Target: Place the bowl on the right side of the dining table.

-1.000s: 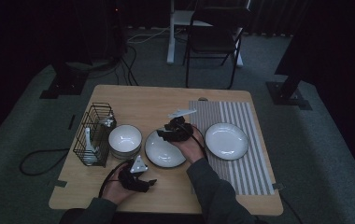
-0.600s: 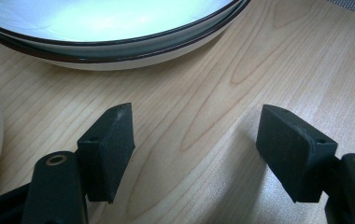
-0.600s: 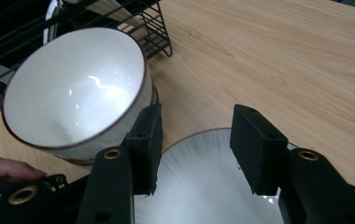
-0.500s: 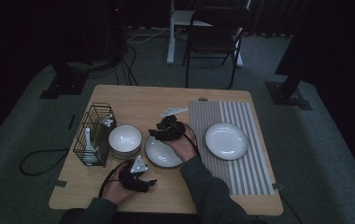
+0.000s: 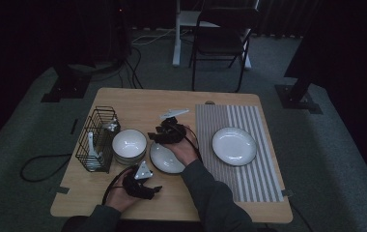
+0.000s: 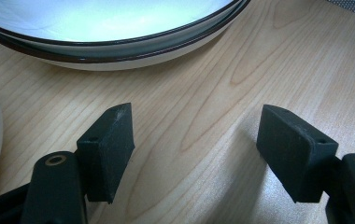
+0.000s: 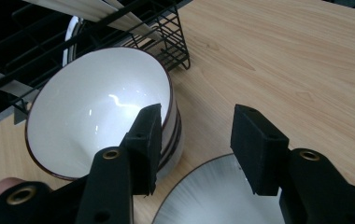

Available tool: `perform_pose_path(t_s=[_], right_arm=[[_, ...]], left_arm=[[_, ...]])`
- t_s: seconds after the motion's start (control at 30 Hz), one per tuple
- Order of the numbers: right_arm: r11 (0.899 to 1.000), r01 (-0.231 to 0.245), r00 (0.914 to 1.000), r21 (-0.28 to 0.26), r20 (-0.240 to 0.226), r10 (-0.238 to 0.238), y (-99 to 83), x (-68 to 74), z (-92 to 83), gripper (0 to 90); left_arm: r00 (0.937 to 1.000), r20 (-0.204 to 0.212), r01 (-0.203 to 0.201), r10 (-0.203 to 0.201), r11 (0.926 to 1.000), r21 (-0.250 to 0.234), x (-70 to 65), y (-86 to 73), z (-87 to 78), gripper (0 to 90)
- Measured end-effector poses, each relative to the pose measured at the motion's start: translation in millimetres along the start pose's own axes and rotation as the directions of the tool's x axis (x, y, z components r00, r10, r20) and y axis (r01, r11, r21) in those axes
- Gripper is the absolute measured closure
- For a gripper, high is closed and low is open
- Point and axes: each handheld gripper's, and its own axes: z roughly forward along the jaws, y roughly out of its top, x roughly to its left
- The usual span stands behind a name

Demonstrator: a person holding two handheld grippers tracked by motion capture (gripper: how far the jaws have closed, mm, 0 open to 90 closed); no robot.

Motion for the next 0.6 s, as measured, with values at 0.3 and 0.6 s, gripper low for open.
perform_pose_path(t_s=[0.3, 0.6], right_arm=[[1.0, -0.017, 0.9994, 0.0, -0.031, 0.017, 5.8, 0.6, 6.5, 53.0], [0.999, -0.026, 0.9983, 0.025, -0.051, 0.028, 10.1, 1.6, 21.9, 54.3]], left_arm=[[1.0, 0.0, -0.001, 0.001, 1.0, 0.0, -0.1, 0.3, 0.4, 27.7], [1.0, 0.0, -0.003, 0.003, 1.0, 0.0, 0.0, 0.3, 0.4, 27.7]])
